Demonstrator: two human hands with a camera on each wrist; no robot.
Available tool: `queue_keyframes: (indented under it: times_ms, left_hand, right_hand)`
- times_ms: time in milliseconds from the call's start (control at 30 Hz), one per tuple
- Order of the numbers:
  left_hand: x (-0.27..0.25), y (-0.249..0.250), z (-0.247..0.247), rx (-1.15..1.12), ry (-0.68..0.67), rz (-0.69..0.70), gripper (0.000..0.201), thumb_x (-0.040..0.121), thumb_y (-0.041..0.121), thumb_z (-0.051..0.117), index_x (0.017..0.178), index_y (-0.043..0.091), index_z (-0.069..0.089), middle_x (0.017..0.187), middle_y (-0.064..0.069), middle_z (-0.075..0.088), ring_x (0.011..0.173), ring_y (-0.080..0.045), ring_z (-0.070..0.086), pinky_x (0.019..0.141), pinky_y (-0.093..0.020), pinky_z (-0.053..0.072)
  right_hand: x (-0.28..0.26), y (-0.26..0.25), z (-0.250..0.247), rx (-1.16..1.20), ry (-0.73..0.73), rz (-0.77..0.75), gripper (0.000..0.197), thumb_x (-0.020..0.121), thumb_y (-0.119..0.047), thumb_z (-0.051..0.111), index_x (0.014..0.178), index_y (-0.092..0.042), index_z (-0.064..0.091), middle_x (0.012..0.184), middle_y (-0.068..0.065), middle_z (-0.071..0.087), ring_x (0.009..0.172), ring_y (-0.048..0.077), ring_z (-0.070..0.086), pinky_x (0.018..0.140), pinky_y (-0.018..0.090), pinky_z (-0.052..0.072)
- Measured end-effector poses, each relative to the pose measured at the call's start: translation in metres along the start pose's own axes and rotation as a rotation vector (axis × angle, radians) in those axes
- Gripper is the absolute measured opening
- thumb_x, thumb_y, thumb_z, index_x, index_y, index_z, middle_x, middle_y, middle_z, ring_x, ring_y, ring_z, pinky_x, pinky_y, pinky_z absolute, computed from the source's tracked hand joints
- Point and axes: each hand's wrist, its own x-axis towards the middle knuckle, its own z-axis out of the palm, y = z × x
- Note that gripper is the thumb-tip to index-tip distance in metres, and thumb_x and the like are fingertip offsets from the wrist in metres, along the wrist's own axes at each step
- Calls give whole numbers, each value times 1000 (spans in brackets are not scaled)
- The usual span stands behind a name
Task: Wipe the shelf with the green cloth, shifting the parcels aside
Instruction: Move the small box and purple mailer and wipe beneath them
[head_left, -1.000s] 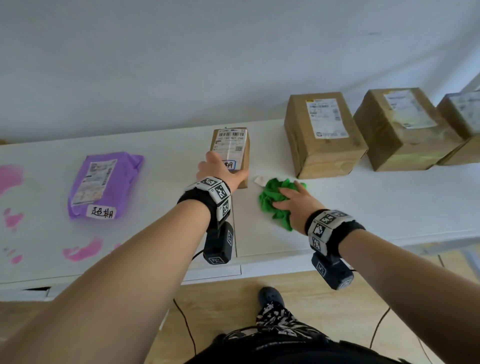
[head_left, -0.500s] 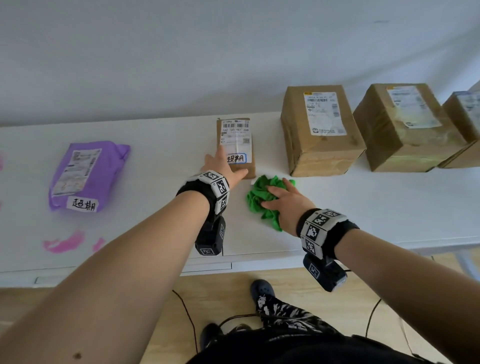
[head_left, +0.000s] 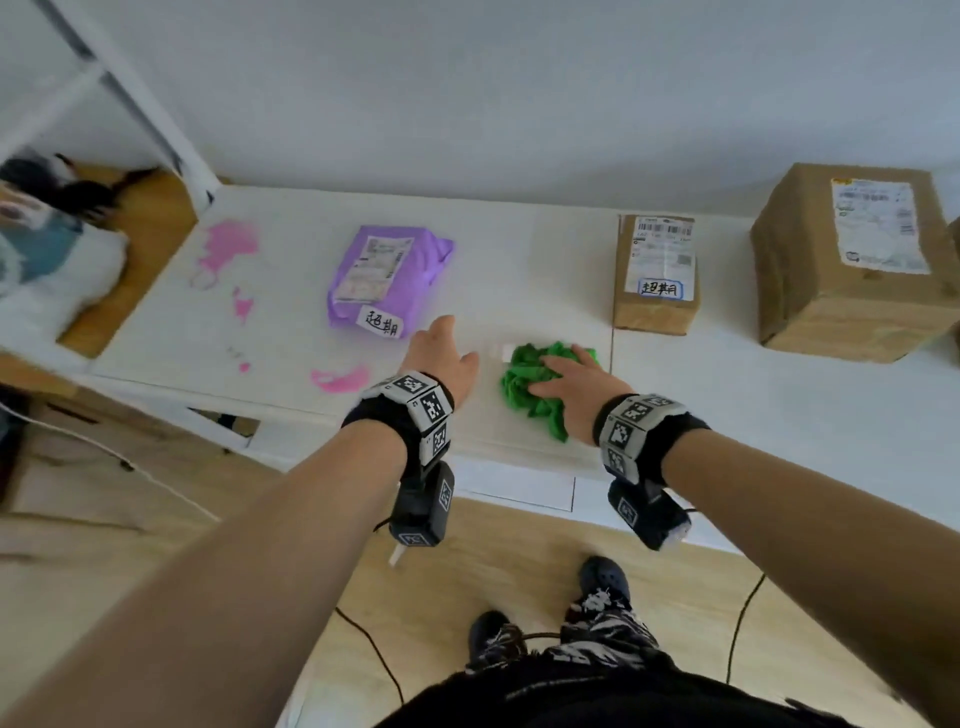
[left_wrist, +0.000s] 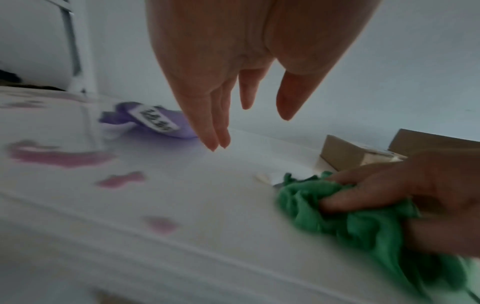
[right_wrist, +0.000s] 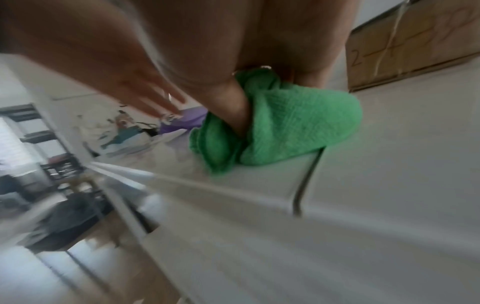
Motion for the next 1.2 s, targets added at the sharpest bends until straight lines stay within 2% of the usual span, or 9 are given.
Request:
queue_keyframes:
  times_ms: [167, 233, 333, 500, 700, 833, 933, 1033, 1200]
  left_hand:
    - [-13, -64, -24, -85, 29, -80, 60, 91, 22, 55, 144, 6, 31, 142, -21, 43, 132, -33, 43, 109, -38, 36]
    - [-14, -83, -32, -118, 34, -101, 63, 90, 23, 57, 145, 7, 30, 143, -19, 44, 131, -32, 45, 109, -38, 37]
    - [-12, -99, -41, -156, 52, -127, 66, 89, 23, 60, 145, 7, 30, 141, -15, 47, 129, -29, 47, 107, -32, 35]
    - [2, -92, -50, -158, 46, -140, 64, 89, 25, 59, 144, 7, 32, 143, -17, 45, 131, -31, 46, 107, -34, 36]
    - [22, -76, -65, -119, 67, -123, 54, 90, 25, 57, 137, 3, 41, 136, -20, 49, 124, -34, 51, 100, -35, 41]
    - [37, -73, -74, -91, 82, -179, 57, 90, 27, 58, 139, 5, 38, 137, -21, 45, 124, -35, 49, 99, -34, 42]
    - [51, -74, -75, -103, 98, -243, 60, 89, 29, 59, 139, 3, 37, 137, -20, 45, 122, -35, 50, 95, -34, 43]
    - [67, -79, -71, -111, 81, -297, 63, 87, 30, 60, 137, 1, 37, 135, -20, 47, 119, -34, 53, 92, -32, 44]
    - [96, -87, -70, -192, 35, -334, 68, 83, 41, 63, 135, 1, 41, 126, -19, 57, 108, -36, 61, 92, -36, 51]
  right_hand:
    - [34, -29, -11, -14, 48, 243, 70, 88, -7, 47, 148, -35, 26, 159, 2, 7, 146, 41, -4, 118, 53, 19]
    - [40, -57, -5, -93, 77, 181, 67, 89, -12, 49, 148, -32, 26, 159, 5, 9, 148, 36, -1, 120, 53, 8]
    - [34, -103, 12, -211, 80, -74, 60, 91, -15, 49, 147, -29, 31, 160, 0, 16, 150, 24, 1, 121, 50, -5]
    - [33, -99, 20, -13, 44, -127, 62, 91, -1, 40, 141, -37, 40, 160, -8, 11, 149, 31, -4, 122, 42, 12]
    - [64, -31, -29, -5, 77, 212, 68, 90, -5, 49, 145, -40, 29, 161, 0, 6, 147, 39, -4, 118, 54, 18]
    - [88, -32, -55, -39, 43, 310, 64, 91, -7, 44, 147, -35, 27, 159, 2, 6, 145, 44, -7, 115, 57, 23]
    - [113, -56, -52, -111, 62, 136, 59, 91, -14, 44, 146, -32, 30, 157, 6, 14, 145, 46, 0, 119, 55, 14]
    - [122, -77, -43, -259, 61, -116, 62, 90, -13, 46, 147, -31, 29, 159, 8, 13, 148, 37, 3, 121, 51, 1]
    - [133, -51, -44, -155, 42, -146, 67, 88, -4, 47, 144, -38, 34, 161, -1, 12, 149, 34, 4, 122, 45, 11]
